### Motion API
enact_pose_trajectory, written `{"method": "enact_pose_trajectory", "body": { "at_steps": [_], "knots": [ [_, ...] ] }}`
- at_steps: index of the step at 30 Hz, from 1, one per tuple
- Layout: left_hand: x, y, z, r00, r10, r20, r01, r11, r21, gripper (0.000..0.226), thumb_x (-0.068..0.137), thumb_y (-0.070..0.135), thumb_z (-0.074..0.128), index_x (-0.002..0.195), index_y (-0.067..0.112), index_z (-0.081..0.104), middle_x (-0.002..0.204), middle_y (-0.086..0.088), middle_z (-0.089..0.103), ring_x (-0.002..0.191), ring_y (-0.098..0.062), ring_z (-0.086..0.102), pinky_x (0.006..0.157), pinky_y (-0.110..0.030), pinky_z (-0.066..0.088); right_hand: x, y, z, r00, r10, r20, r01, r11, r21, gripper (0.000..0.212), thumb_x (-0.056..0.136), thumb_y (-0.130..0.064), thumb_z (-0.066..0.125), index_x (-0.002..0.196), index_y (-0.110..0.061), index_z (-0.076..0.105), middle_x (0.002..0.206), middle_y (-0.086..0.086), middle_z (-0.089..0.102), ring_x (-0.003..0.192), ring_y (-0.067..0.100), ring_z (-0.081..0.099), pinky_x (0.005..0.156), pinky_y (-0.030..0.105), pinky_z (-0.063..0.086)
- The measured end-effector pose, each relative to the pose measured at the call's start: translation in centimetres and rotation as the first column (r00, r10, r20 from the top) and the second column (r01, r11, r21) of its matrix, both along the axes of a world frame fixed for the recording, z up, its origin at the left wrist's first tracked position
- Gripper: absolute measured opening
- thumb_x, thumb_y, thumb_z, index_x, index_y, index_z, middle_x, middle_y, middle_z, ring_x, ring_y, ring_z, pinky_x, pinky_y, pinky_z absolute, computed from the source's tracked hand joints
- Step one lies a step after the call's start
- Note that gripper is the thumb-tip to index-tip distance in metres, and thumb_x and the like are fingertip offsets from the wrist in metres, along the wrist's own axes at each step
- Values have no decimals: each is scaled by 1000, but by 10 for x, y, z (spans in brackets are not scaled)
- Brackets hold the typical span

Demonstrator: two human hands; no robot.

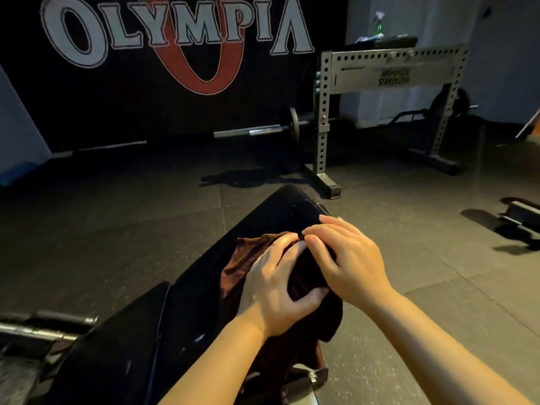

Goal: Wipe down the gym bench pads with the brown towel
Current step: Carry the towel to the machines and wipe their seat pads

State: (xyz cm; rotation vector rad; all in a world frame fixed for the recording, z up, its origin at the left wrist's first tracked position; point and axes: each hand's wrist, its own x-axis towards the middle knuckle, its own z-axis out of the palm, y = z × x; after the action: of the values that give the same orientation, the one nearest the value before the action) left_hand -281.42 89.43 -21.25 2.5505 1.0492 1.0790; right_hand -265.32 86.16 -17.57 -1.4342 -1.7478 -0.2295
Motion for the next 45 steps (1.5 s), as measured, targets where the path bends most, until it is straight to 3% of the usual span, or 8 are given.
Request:
{"method": "enact_pose_trajectory", "body": {
  "at_steps": [7, 13, 17, 24, 29, 37, 42, 45],
  "knots": [
    [-1, -10, 1, 984, 180, 5, -180, 980, 90, 80, 82, 80, 39, 134, 22, 56, 134, -1, 57, 123, -24, 54, 96, -49, 50, -3, 2, 1, 987, -100, 125, 99, 995, 14, 29, 96, -32, 47, 104, -24, 74, 107, -10, 72, 119, 8, 57, 100, 17, 34],
    [-15, -30, -2, 961, 162, -224, -222, 936, -273, 113, 54, 95, -20, 154, 48, 1, 166, 9, 2, 150, -7, -9, 119, -33, -9, -7, -11, 7, 989, -132, 67, 140, 982, -128, 39, 99, -45, 42, 124, -25, 63, 127, -8, 63, 125, 11, 51, 97, 21, 33],
    [-20, -36, 5, 967, 56, -247, -160, 891, -425, 74, 82, 77, -1, 151, 50, -8, 163, 17, -16, 139, 6, -28, 114, -26, -19, -9, -17, 6, 993, -93, -71, 80, 982, -169, 59, 93, -61, 26, 135, -30, 54, 139, -12, 53, 130, 5, 43, 99, 21, 30],
    [18, 24, 22, 970, 60, -234, -161, 885, -438, 50, 109, 40, 13, 156, 36, -2, 164, 15, -11, 147, 2, -17, 119, -26, -13, -23, -5, -3, 896, -146, -420, 175, 984, 30, 67, 85, -67, 35, 138, -28, 48, 133, -21, 46, 119, -9, 39, 89, 14, 32],
    [42, 74, 44, 992, -81, -96, 38, 923, -383, 52, 106, 43, 22, 157, 33, 18, 165, 13, 6, 151, -5, -4, 123, -33, -5, -23, 8, -15, 908, -123, -401, 231, 944, 235, 48, 92, -50, 43, 128, -20, 55, 135, -5, 56, 123, 6, 50, 98, 6, 33],
    [50, 98, 47, 986, -139, -94, 115, 967, -226, 60, 92, 50, 23, 144, 29, 45, 153, 10, 39, 143, -8, 26, 119, -46, 19, -17, 12, -22, 992, -103, -76, 125, 907, 403, 40, 88, -28, 46, 113, -7, 69, 131, 10, 61, 129, 29, 52, 108, 53, 39],
    [51, 85, 50, 992, -111, -65, 93, 967, -236, 58, 93, 48, 23, 143, 28, 47, 150, 9, 42, 142, -9, 29, 118, -47, 21, -16, 9, -24, 991, -87, -101, 120, 908, 401, 41, 92, -30, 45, 113, -3, 68, 127, 12, 63, 121, 28, 56, 103, 41, 45],
    [46, 72, 46, 984, -101, -145, 56, 956, -286, 49, 106, 44, 26, 154, 34, 27, 163, 11, 18, 151, -8, 8, 124, -45, 3, -17, 4, -22, 987, -109, -118, 146, 914, 378, 40, 93, -32, 45, 112, -5, 68, 125, 11, 64, 117, 24, 56, 101, 30, 41]
  ]
}}
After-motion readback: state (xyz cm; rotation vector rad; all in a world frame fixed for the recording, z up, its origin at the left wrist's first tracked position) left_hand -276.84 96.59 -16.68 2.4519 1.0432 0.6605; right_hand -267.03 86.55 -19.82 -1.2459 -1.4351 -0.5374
